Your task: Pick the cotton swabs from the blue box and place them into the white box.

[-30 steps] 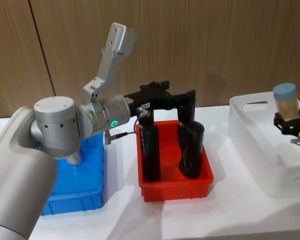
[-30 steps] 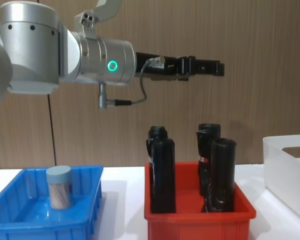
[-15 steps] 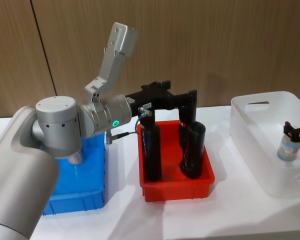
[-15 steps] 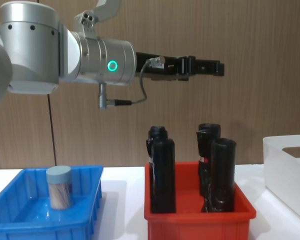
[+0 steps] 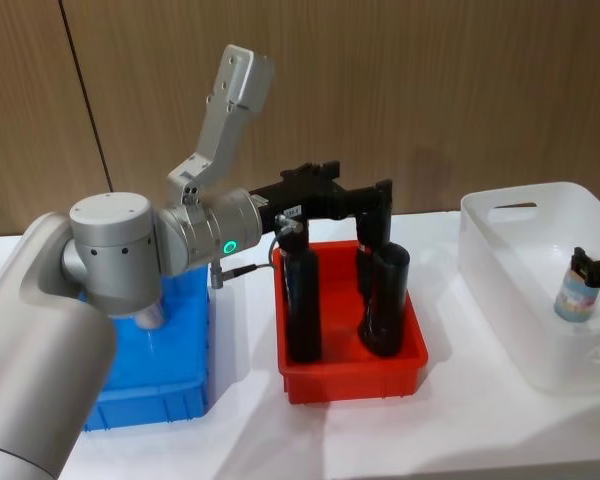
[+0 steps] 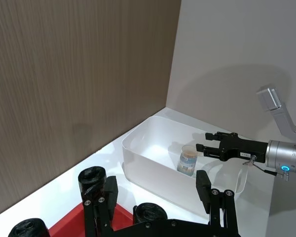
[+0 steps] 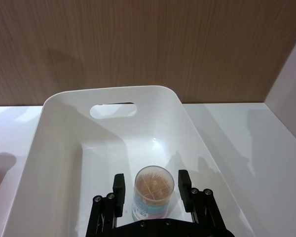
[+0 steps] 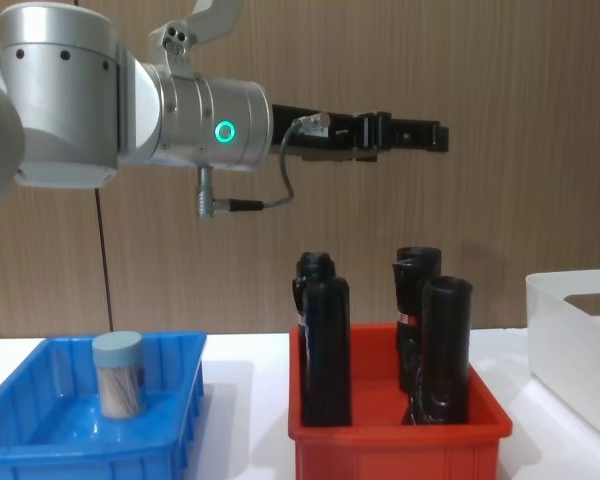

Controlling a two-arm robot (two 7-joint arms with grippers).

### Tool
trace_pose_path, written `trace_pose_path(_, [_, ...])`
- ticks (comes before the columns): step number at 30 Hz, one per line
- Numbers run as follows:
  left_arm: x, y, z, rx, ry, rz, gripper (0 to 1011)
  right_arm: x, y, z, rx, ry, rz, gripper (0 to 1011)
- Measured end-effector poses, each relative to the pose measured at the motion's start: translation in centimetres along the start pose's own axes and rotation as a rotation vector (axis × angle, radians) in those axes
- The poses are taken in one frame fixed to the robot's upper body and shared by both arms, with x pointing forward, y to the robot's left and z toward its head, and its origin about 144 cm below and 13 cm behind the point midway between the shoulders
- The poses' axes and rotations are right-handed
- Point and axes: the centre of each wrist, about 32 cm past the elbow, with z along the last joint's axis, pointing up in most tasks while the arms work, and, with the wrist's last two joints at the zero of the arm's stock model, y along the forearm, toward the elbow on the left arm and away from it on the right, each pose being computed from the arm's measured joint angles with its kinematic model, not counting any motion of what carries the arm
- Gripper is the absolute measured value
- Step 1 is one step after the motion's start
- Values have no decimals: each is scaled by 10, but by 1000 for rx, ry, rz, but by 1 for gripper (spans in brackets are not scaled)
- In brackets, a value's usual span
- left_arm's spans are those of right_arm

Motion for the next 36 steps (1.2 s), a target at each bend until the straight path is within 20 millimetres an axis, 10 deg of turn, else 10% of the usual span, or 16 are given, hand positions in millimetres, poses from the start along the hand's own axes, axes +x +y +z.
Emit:
trace_pose_path(9, [0, 0, 0, 0, 0, 0, 1003, 1, 0, -1, 6, 5, 2, 669])
trace_pose_path(23, [0, 0, 0, 0, 0, 0, 1003, 2, -4, 0, 36, 10, 14, 1002])
trace_pose_path(36, [0, 0, 0, 0, 0, 0, 1003, 2, -8, 1, 65, 8, 19, 1001])
